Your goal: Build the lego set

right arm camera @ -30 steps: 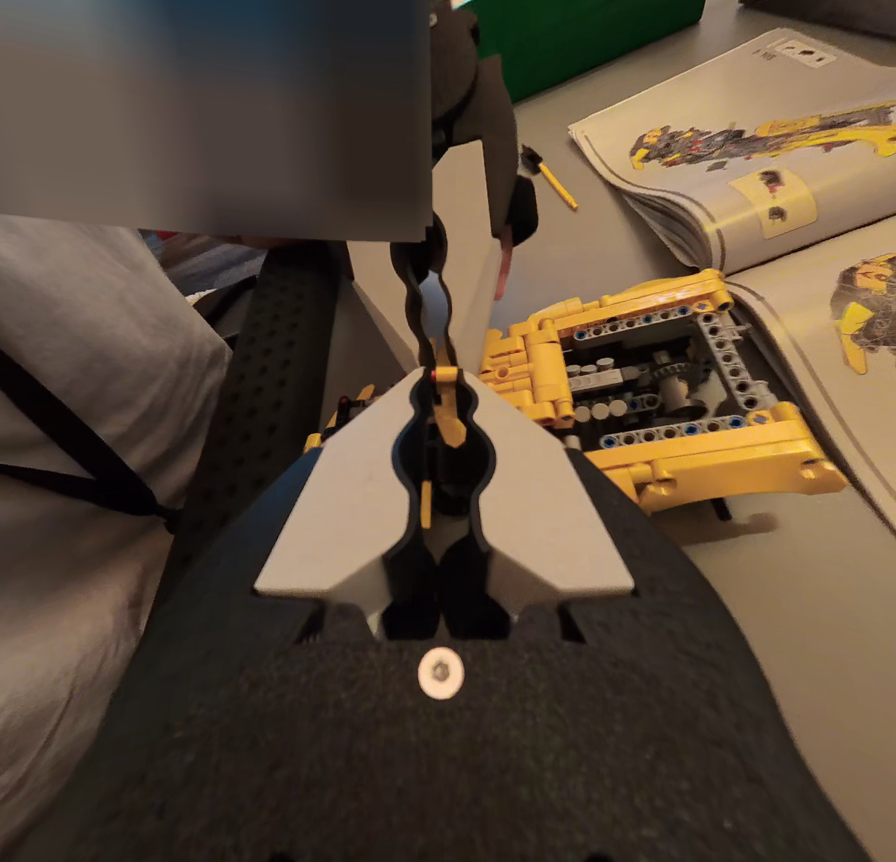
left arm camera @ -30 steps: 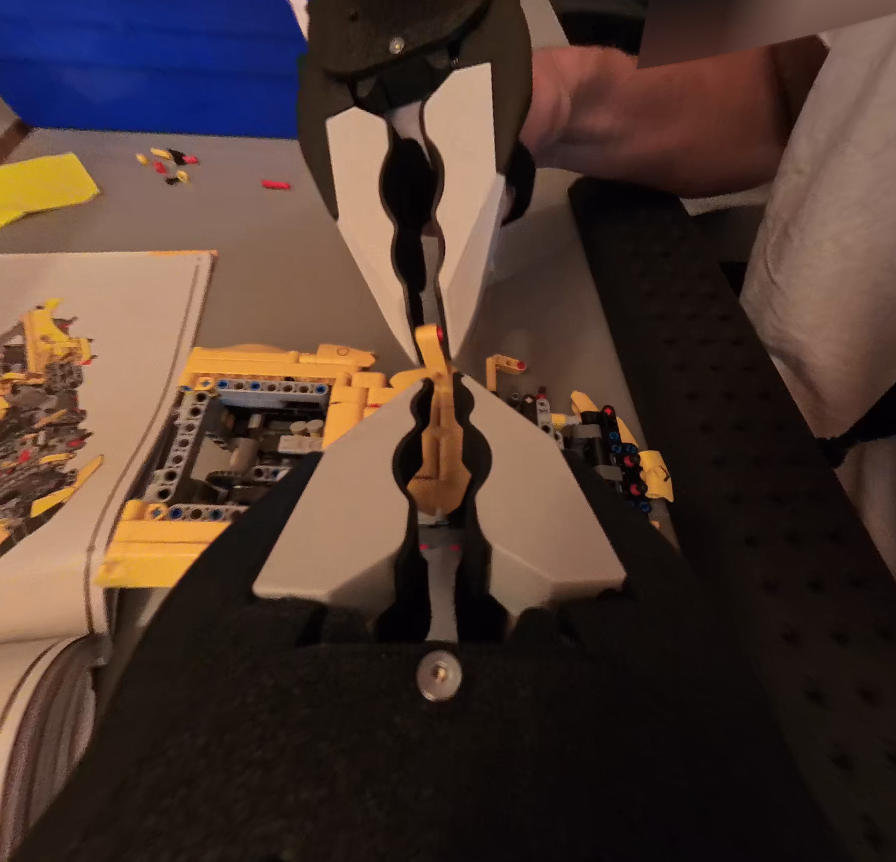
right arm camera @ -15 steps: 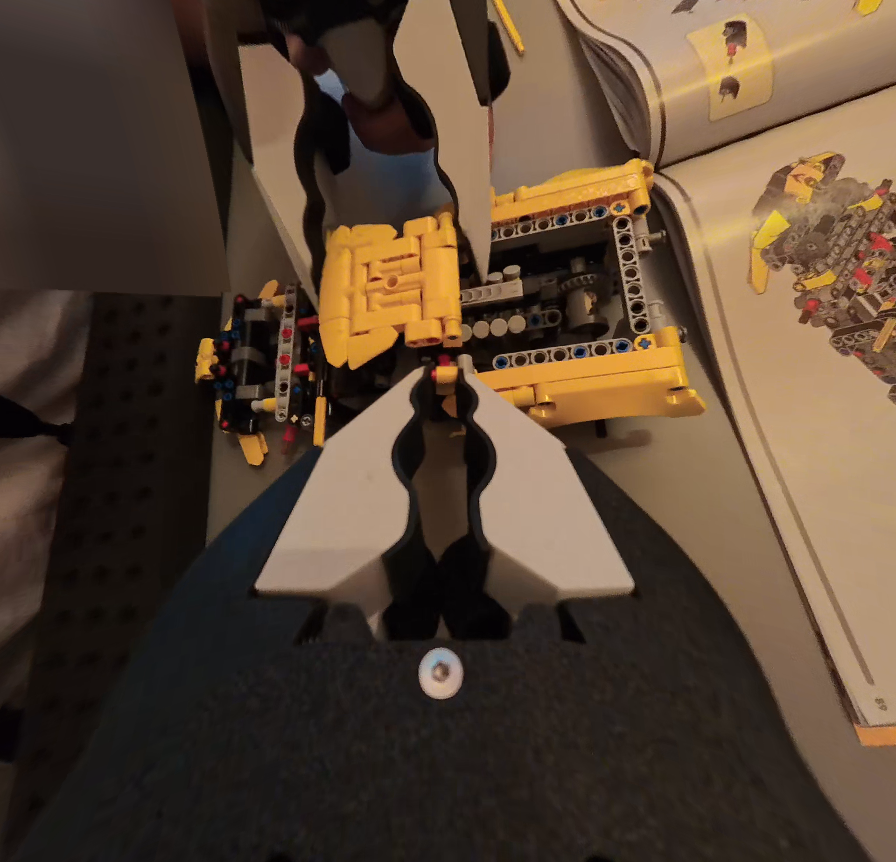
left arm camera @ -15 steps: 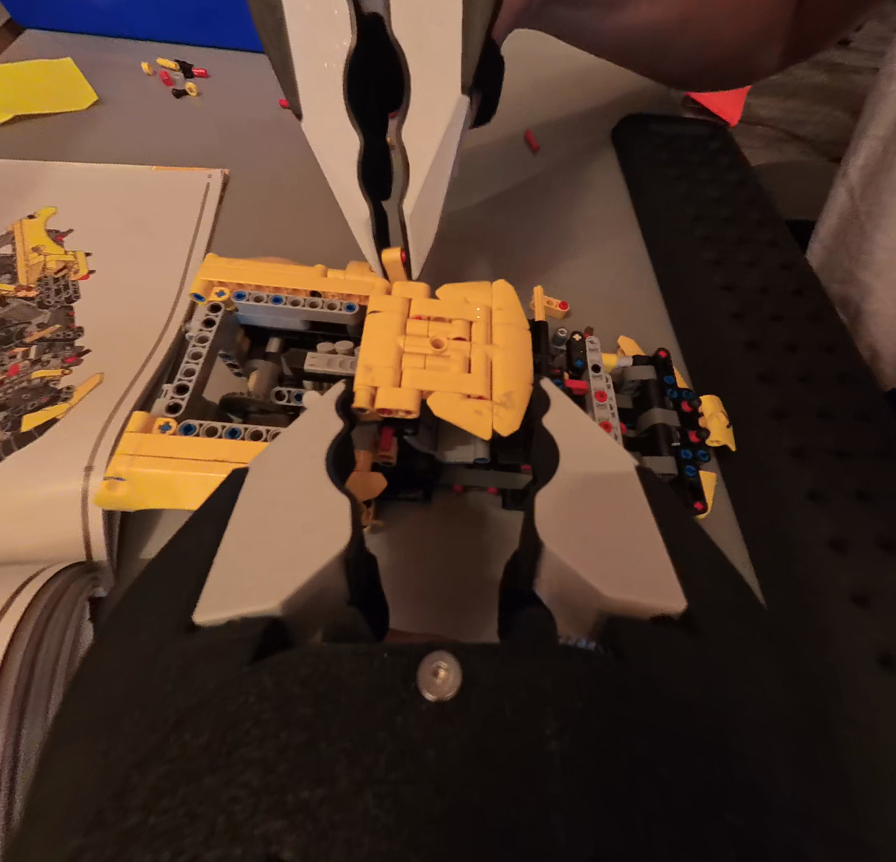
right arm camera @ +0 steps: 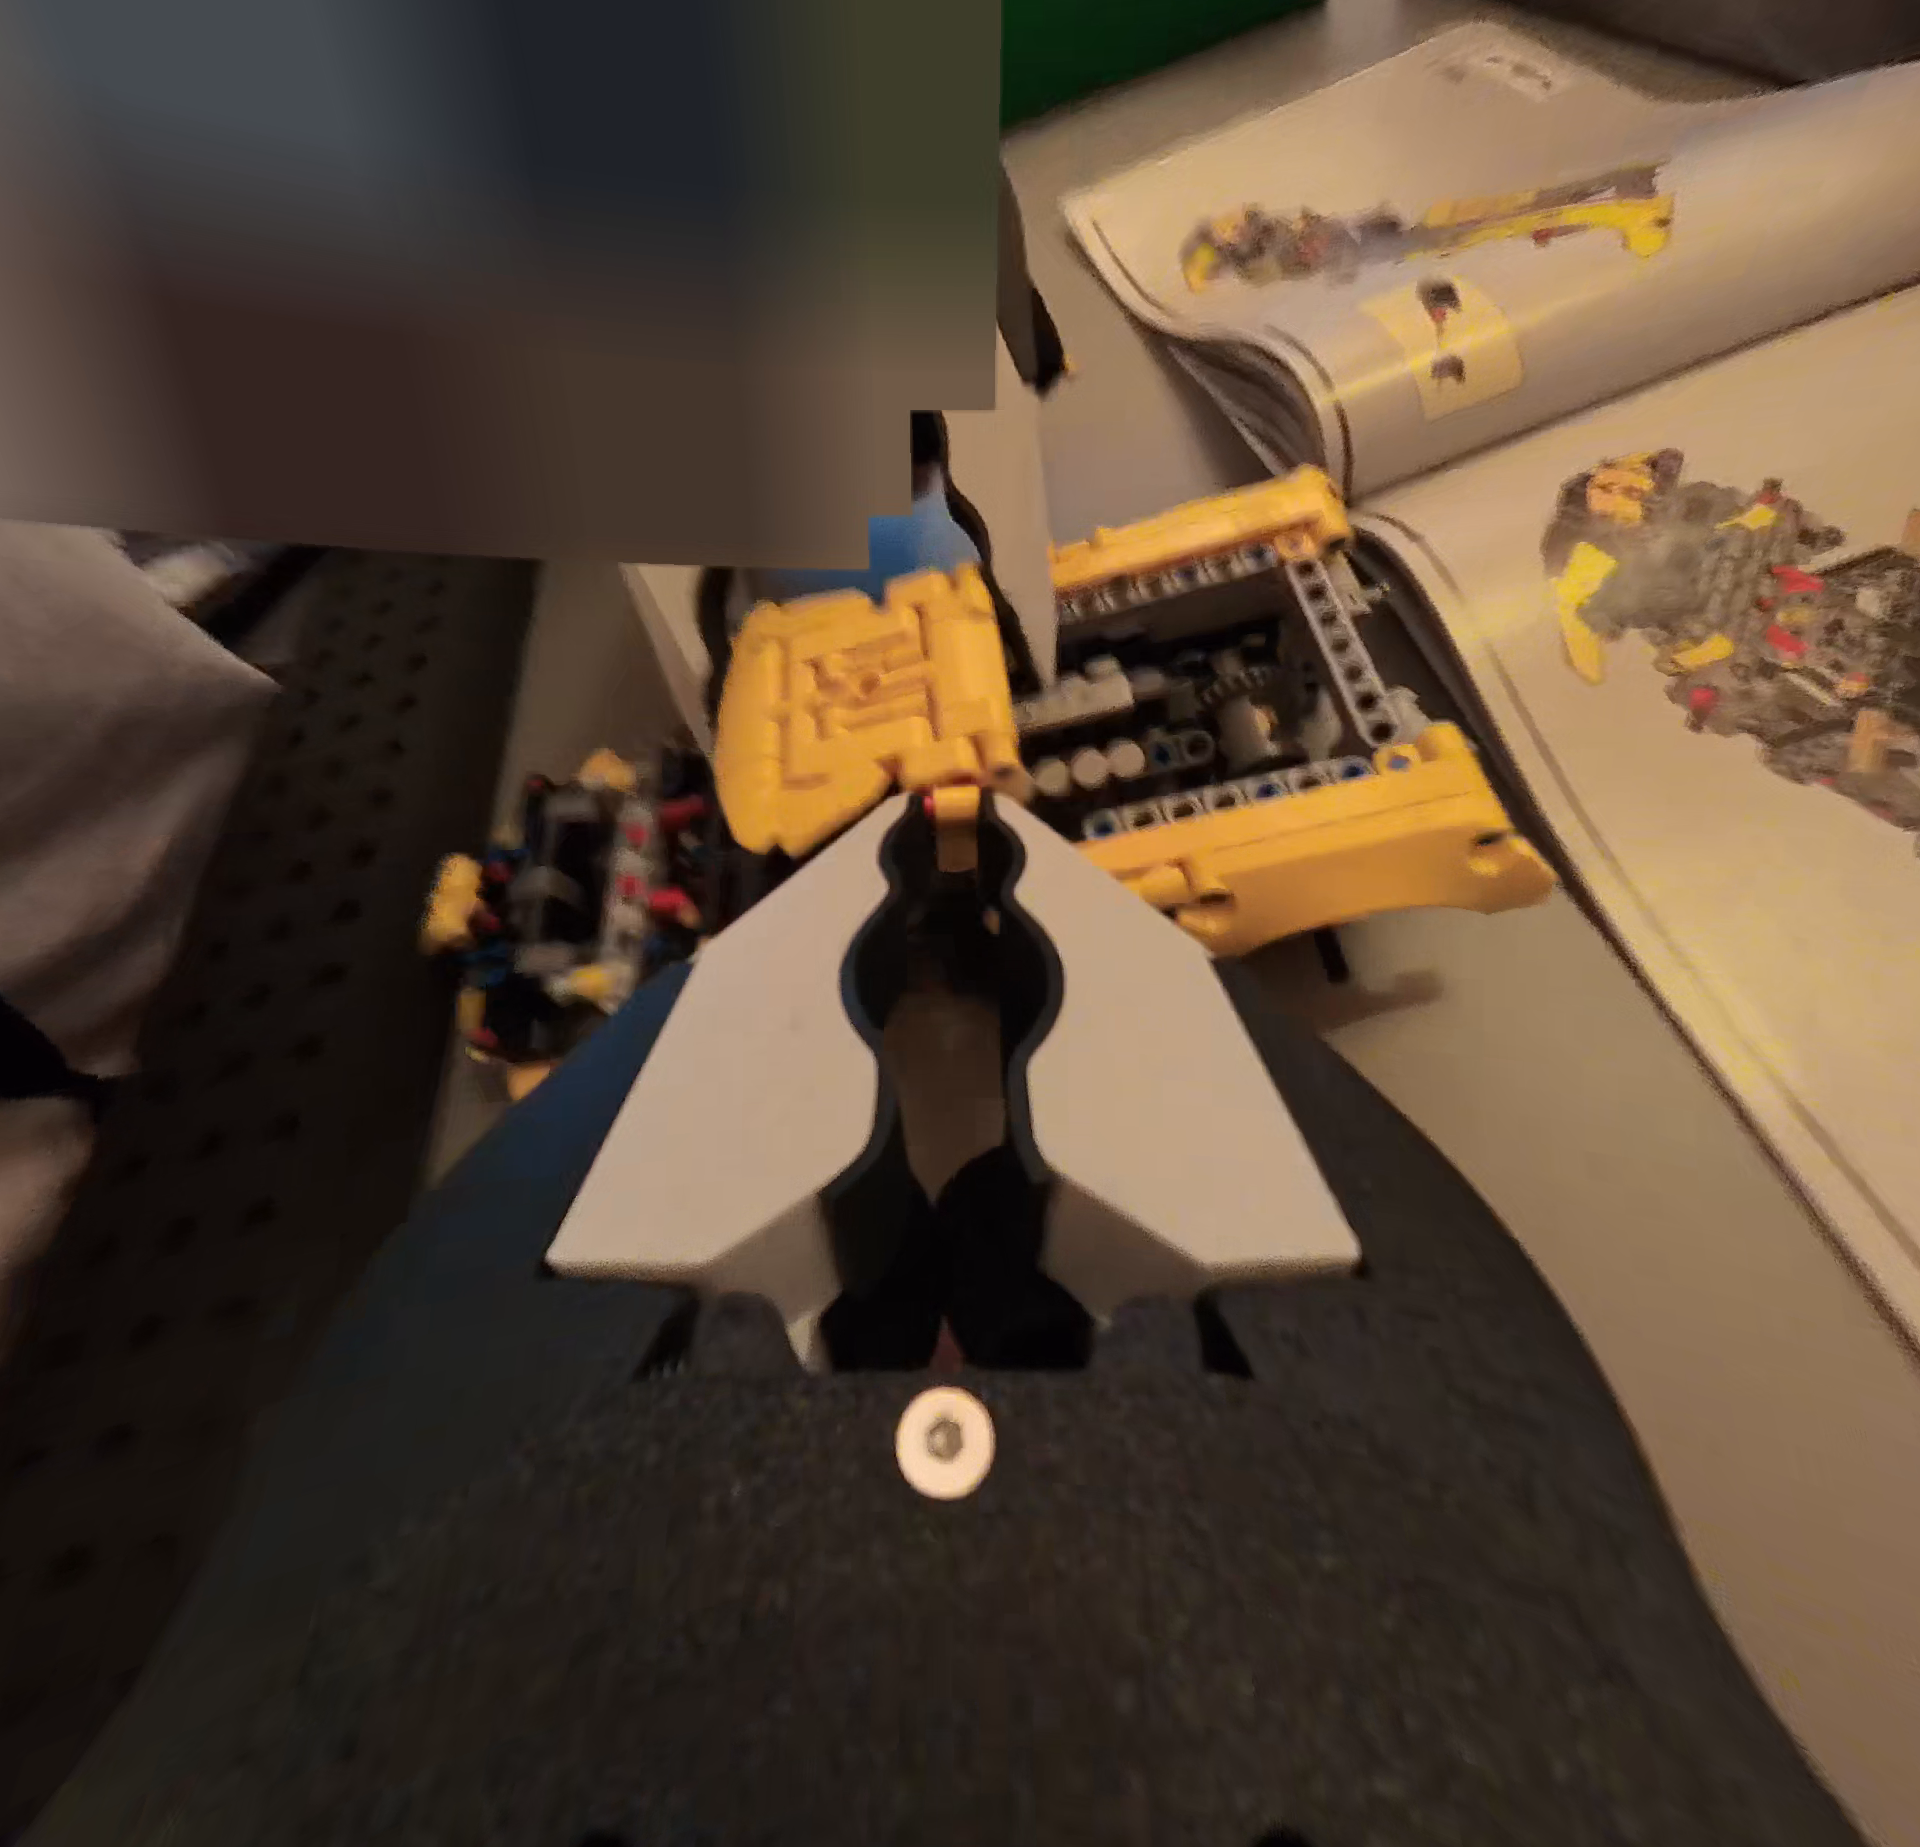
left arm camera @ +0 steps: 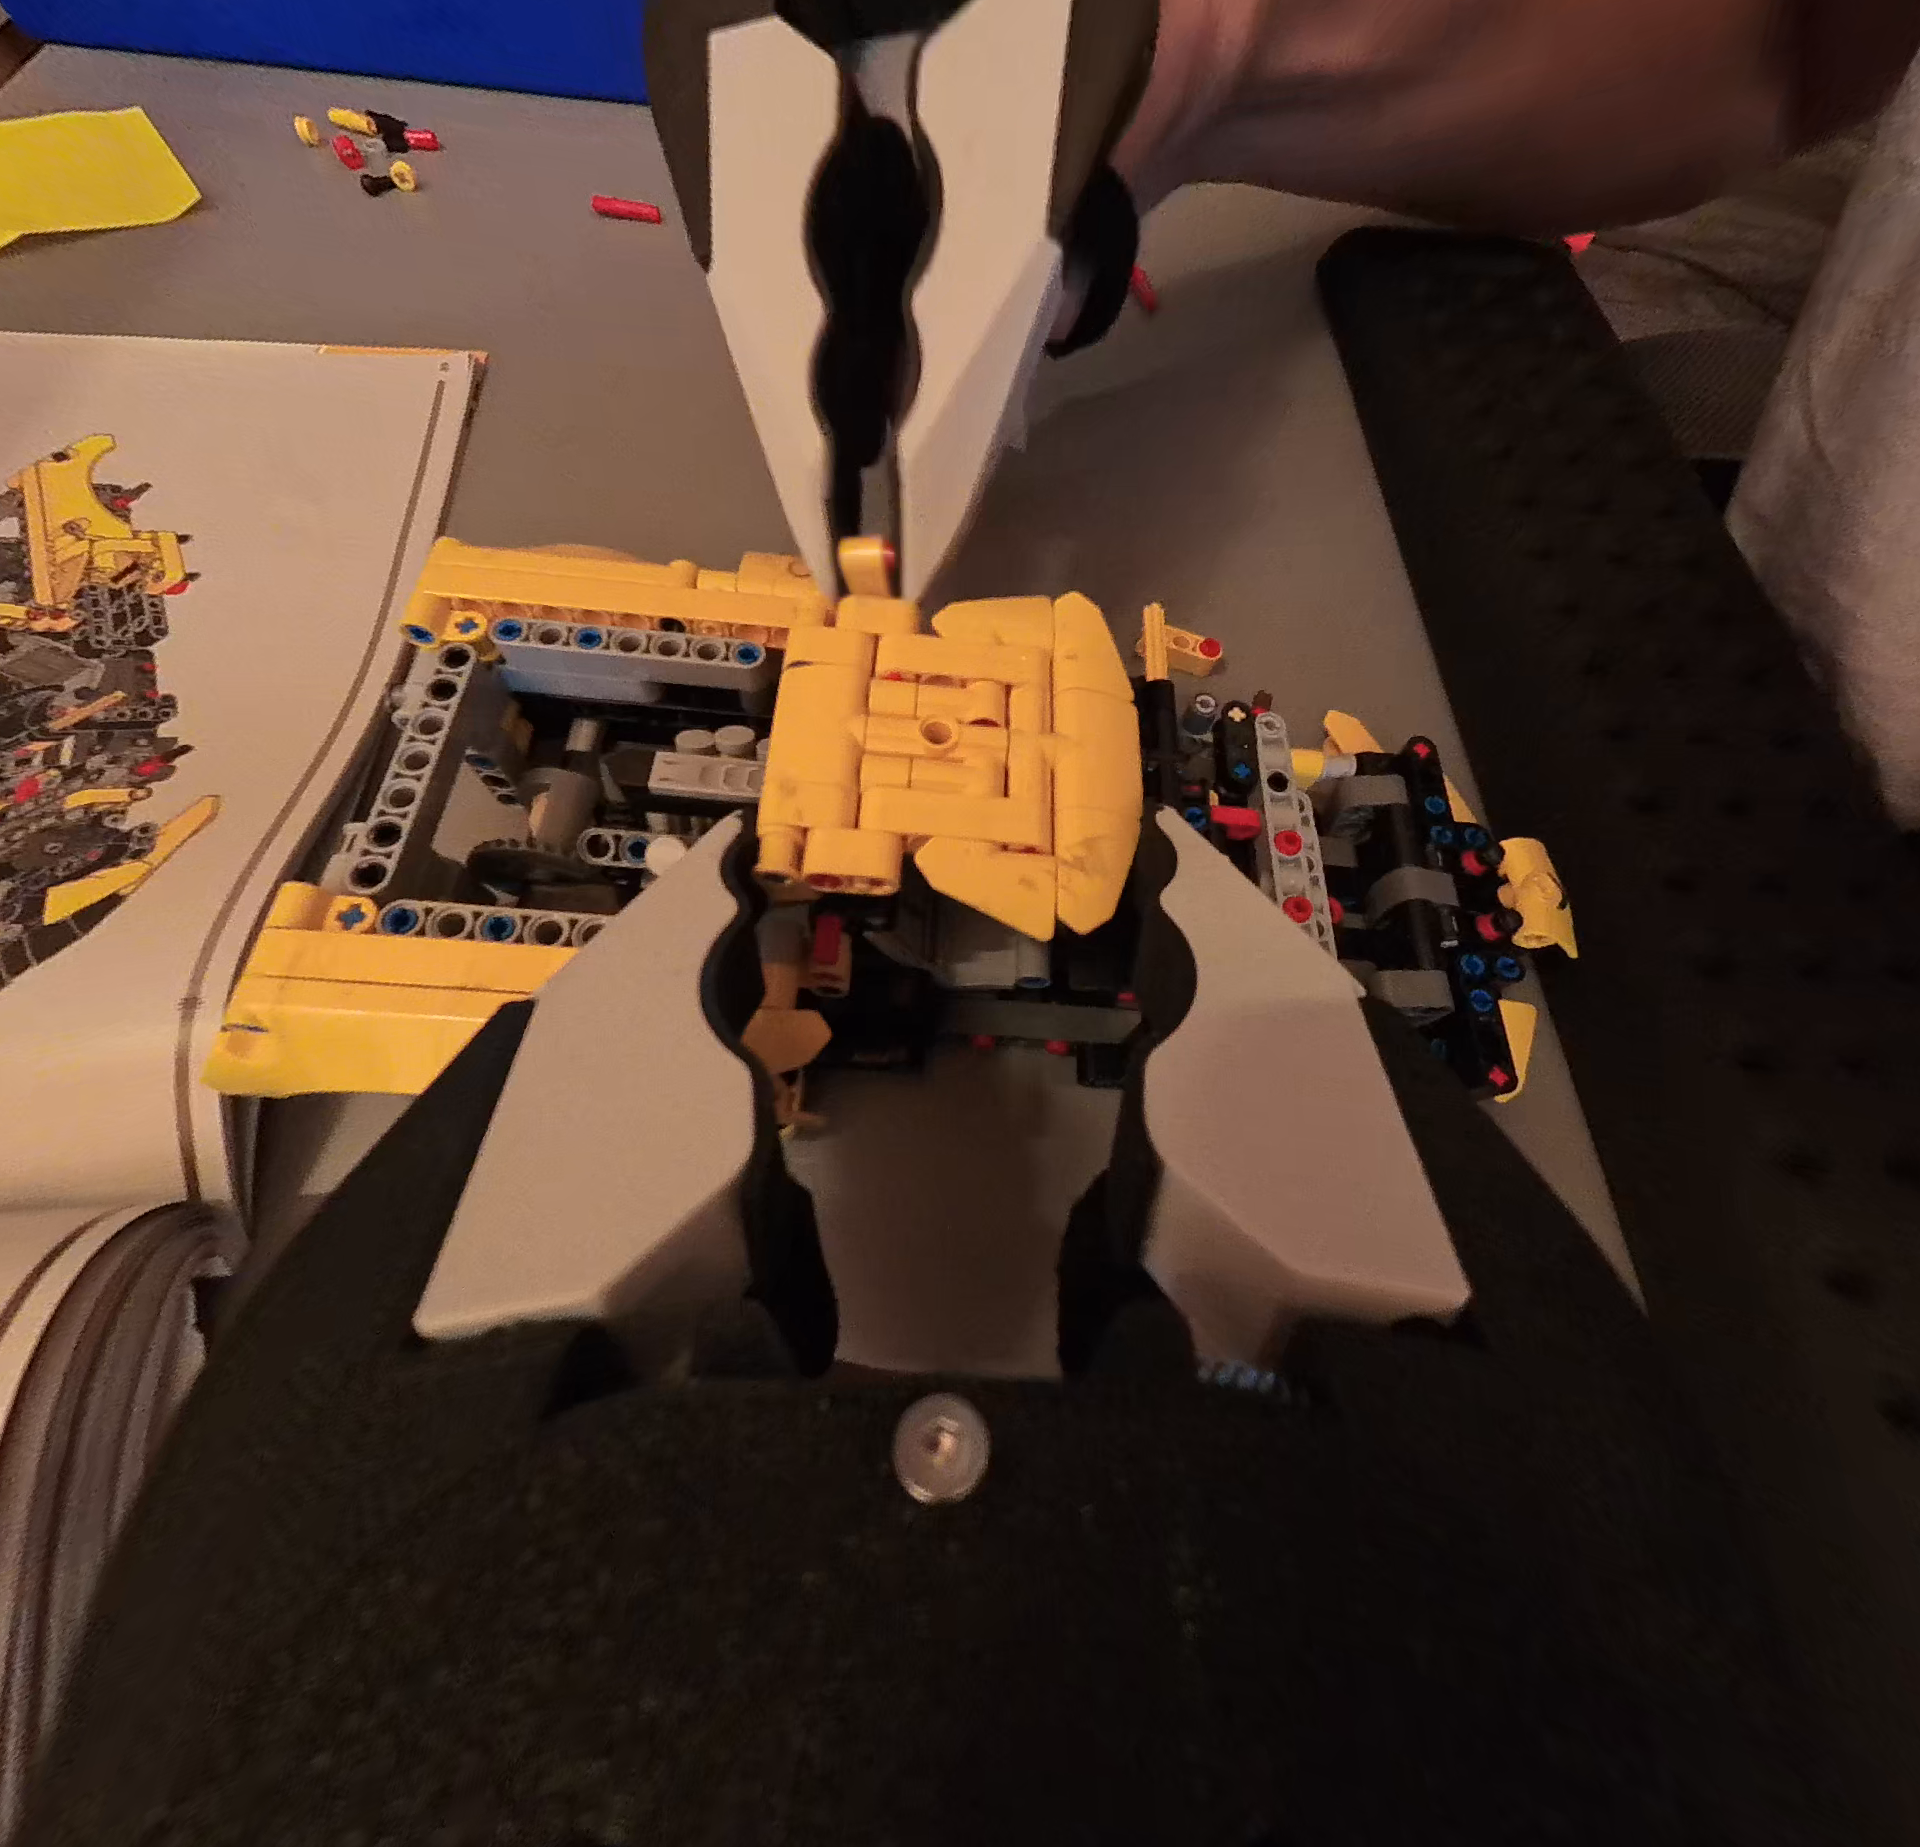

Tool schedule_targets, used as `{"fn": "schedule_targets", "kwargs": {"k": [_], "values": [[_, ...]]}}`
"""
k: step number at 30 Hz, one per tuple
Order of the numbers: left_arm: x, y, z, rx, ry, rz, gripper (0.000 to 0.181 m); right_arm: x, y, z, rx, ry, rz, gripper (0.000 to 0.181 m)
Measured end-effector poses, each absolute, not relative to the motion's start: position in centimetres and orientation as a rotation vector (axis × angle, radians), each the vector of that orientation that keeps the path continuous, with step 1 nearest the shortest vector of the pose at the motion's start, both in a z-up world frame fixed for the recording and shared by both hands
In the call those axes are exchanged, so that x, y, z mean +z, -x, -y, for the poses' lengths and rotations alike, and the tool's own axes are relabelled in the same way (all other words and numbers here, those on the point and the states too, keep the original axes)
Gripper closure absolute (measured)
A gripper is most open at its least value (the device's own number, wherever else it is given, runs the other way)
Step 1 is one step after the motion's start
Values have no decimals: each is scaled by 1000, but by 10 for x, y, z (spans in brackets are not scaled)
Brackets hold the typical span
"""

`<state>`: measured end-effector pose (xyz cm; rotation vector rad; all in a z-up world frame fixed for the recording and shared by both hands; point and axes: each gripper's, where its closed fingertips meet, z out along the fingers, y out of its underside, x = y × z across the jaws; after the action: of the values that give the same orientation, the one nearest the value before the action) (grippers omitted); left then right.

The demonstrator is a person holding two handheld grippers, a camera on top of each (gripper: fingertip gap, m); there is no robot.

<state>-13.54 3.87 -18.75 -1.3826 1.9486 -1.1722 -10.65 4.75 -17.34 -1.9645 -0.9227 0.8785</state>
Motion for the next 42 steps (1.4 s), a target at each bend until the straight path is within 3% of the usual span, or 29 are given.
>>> {"fn": "schedule_targets", "kwargs": {"k": [42], "values": [[-188,136,-38,-1180,1378,-1948,110,-179,102,-51,834,1856,921,173]]}}
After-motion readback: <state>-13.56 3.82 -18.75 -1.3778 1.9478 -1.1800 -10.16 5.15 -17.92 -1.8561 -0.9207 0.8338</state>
